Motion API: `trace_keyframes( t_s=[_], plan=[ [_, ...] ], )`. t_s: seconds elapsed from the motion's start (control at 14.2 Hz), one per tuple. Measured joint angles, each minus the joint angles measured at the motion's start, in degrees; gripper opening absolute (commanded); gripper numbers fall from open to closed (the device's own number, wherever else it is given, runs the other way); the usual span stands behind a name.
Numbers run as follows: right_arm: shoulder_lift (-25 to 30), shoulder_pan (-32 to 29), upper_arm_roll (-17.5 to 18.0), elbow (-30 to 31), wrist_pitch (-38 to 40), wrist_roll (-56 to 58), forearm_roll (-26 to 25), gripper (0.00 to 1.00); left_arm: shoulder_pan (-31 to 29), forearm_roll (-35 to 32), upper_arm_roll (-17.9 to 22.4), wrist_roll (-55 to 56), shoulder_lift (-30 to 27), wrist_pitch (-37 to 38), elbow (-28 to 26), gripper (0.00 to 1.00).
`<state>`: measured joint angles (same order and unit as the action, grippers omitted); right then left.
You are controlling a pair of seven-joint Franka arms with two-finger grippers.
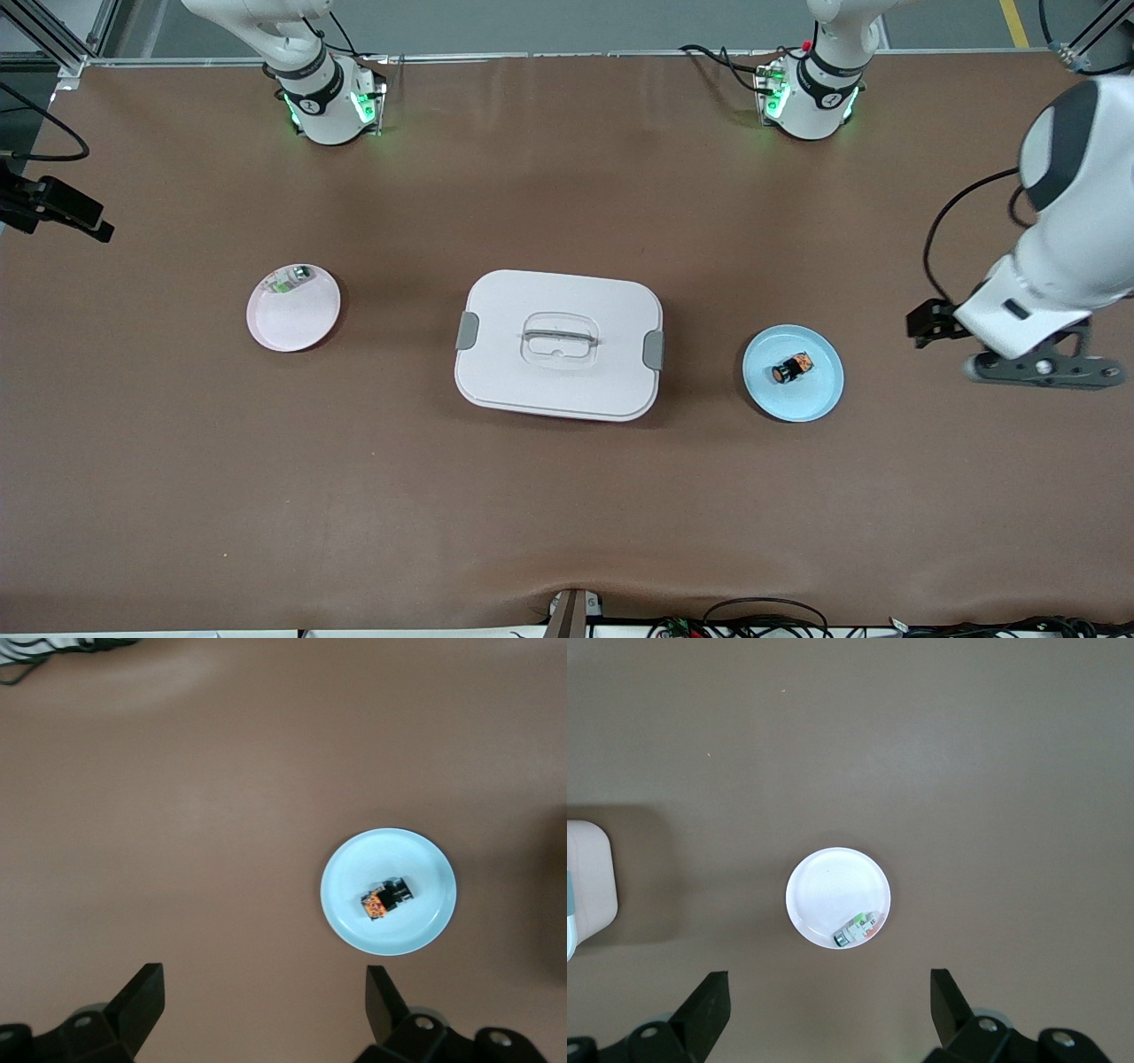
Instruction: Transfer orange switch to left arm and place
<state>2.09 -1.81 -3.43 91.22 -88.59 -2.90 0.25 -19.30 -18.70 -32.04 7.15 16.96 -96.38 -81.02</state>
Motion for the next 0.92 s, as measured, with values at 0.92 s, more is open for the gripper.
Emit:
trace_keyframes(
  t_s=[0.92],
  plan=[
    [-0.98,-0.85,0.48,-0.11,-0.13,0.00,0.16,1.00,23.90,21.41,35.04,0.11,-11.36,10.52,1.76,1.00]
  ],
)
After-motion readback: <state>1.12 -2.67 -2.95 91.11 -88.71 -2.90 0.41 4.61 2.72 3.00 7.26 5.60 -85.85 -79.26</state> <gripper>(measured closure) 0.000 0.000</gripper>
